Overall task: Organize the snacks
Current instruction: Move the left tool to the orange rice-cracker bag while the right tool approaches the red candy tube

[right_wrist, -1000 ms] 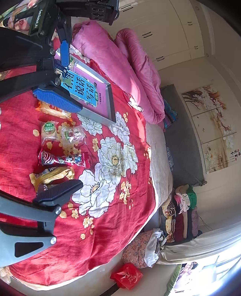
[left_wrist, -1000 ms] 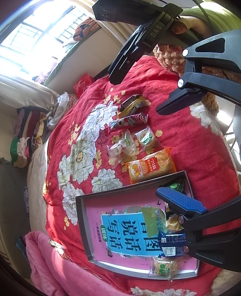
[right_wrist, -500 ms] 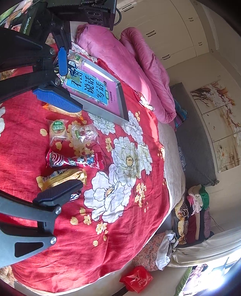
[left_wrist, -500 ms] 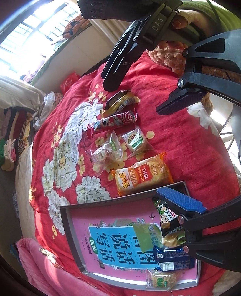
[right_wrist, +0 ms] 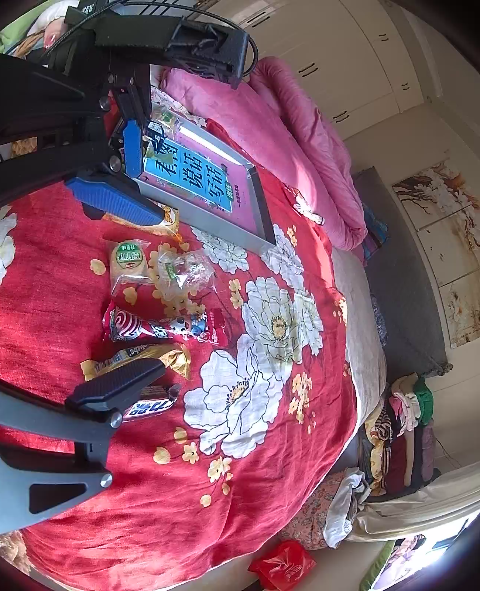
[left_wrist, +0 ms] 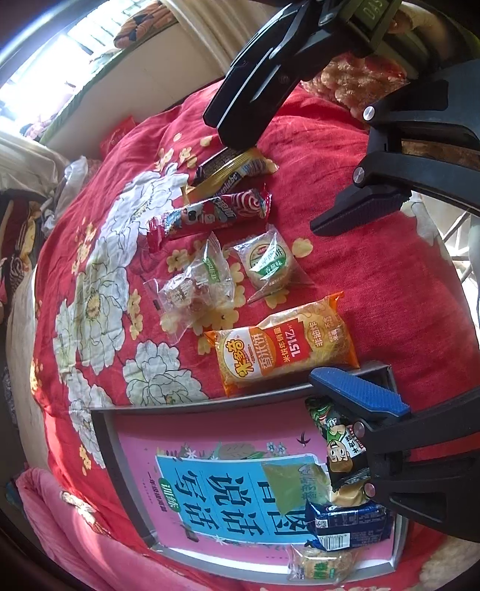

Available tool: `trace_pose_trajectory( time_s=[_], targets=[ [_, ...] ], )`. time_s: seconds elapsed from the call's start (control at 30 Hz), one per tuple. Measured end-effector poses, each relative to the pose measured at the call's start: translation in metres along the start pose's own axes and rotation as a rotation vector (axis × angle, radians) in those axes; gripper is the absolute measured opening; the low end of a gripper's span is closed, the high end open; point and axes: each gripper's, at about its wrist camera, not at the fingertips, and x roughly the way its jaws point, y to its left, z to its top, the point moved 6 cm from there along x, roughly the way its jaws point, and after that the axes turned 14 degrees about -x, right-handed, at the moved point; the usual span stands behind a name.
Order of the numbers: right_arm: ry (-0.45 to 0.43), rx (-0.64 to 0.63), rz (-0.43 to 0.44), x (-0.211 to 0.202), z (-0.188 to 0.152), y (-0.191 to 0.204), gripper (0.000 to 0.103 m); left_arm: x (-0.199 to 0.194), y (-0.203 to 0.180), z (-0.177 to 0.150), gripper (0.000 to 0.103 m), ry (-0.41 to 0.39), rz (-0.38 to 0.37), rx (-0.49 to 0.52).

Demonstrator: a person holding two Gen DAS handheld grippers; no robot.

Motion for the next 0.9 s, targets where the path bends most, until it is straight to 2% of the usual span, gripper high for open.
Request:
trace_pose_trajectory(
  time_s=[0.1,0.2,0.27,0.33,0.43,0.53,0.63,0.9],
  targets=[
    [0.008,0.001,0.014,0.003,-0.001,0.000,0.074,0.010,-0.001,-0.001,0.069,0.023,0.050,0.010],
    [0.028,0.003,0.040,0.010,-0.004,0.002,0.067,0.017,-0.003,-0.001,0.069,0.023,0.090,0.017],
    [0.046,0.004,0.065,0.016,-0.006,0.003,0.058,0.019,-0.005,0.000,0.069,0.005,0.119,0.029],
    [0.070,0.023,0.091,0.024,-0.009,0.003,0.053,0.020,-0.006,0.002,0.069,-0.009,0.133,0.028],
    [0.113,0.023,0.075,0.036,-0.014,0.001,0.046,0.023,-0.007,0.006,0.069,-0.030,0.143,0.026],
    [0.153,-0.013,0.017,0.045,-0.017,0.000,0.041,0.025,-0.009,0.007,0.067,-0.041,0.131,0.024],
    [0.181,-0.036,-0.020,0.054,-0.019,-0.001,0.037,0.033,-0.007,0.006,0.064,-0.016,0.112,-0.001],
    [0.229,-0.049,-0.073,0.076,-0.018,-0.011,0.031,0.042,-0.009,0.011,0.063,-0.018,0.064,-0.043]
  ],
)
